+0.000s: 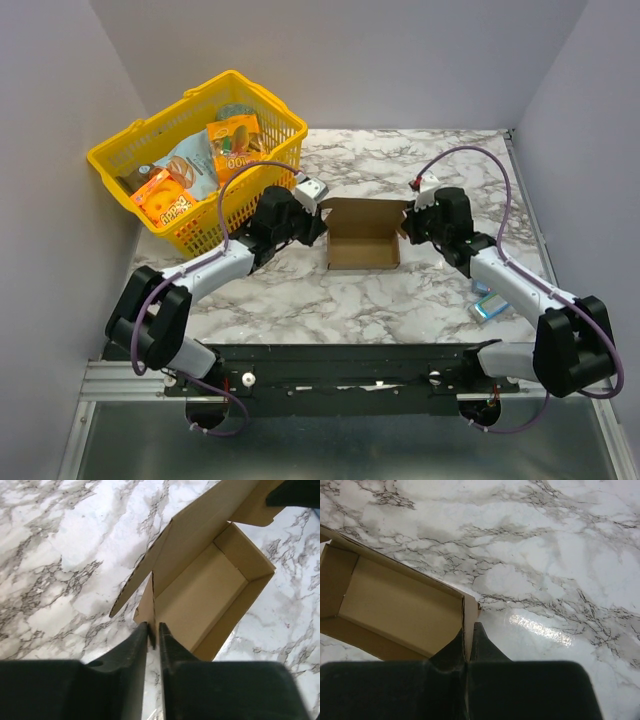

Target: Fold the paper box

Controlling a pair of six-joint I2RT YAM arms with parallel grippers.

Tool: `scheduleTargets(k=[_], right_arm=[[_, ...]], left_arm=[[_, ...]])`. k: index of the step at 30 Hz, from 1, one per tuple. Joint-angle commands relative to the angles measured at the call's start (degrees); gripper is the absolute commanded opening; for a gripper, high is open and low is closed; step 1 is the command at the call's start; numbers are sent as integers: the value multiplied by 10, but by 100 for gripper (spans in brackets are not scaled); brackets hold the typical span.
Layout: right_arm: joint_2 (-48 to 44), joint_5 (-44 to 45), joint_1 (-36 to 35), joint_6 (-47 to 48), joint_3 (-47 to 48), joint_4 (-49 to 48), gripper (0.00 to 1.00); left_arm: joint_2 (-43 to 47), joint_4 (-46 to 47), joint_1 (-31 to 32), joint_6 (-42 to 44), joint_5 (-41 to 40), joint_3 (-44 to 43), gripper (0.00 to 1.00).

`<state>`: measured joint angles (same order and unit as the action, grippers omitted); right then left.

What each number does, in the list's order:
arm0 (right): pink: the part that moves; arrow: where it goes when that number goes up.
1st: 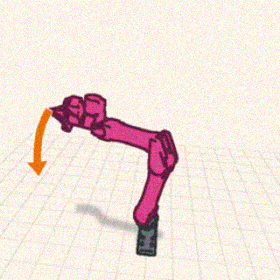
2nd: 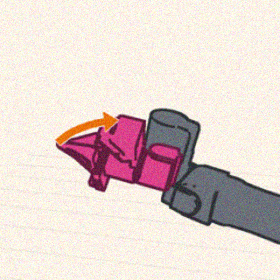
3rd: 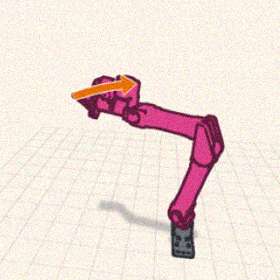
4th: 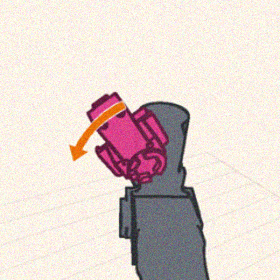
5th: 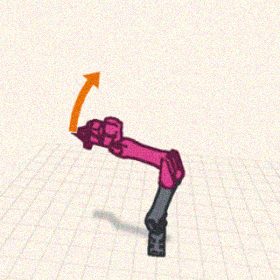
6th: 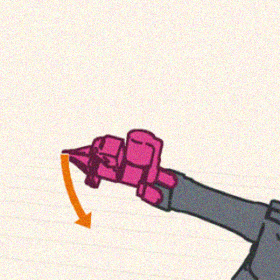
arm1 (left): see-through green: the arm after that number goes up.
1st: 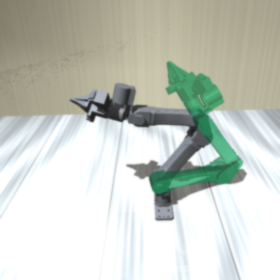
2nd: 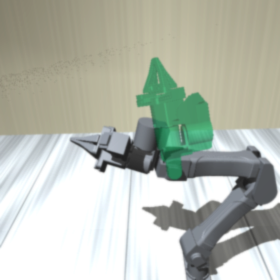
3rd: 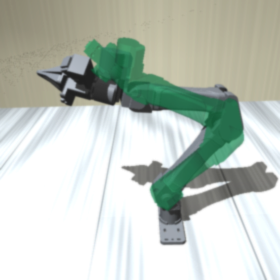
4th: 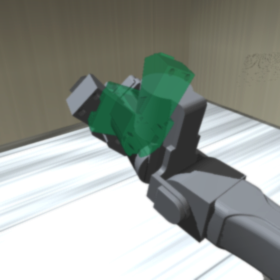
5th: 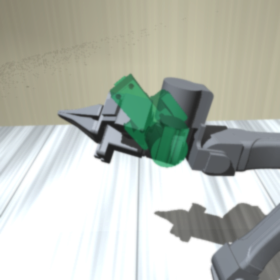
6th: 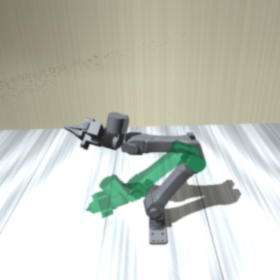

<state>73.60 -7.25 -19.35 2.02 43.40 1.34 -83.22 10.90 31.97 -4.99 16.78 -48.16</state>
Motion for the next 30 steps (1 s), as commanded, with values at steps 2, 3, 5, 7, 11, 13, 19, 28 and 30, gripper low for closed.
scheduleTargets(k=[2, 3, 5, 7, 11, 13, 19, 28, 30], right_arm=[[-19, 64, -32, -12, -16, -30, 1], [-21, 76, -39, -16, -18, -30, 1], [-22, 128, -55, -38, -23, -32, 1], [-24, 161, -64, -67, -30, -33, 1], [-29, 215, -88, -118, -45, -44, 1], [-25, 241, -94, -147, -45, -44, 1], [-7, 313, -120, -220, -32, -31, 1], [27, 312, -135, -293, -19, -38, 1], [30, 311, -135, -305, -18, -38, 1]], left_arm=[[-32, 30, -1, -54, 4, -32, 9], [-35, 31, 0, -62, -9, -33, 6], [-43, 34, 1, -85, -30, -36, 0], [-49, 36, 6, -99, -59, -38, 0], [-60, 33, 17, -133, -96, -50, 0], [-65, 30, 30, -135, -124, -55, 0], [-77, 14, 61, -141, -198, -69, 0], [-88, 39, 86, -159, -235, -48, 0], [-88, 49, 88, -168, -238, -39, 0]])
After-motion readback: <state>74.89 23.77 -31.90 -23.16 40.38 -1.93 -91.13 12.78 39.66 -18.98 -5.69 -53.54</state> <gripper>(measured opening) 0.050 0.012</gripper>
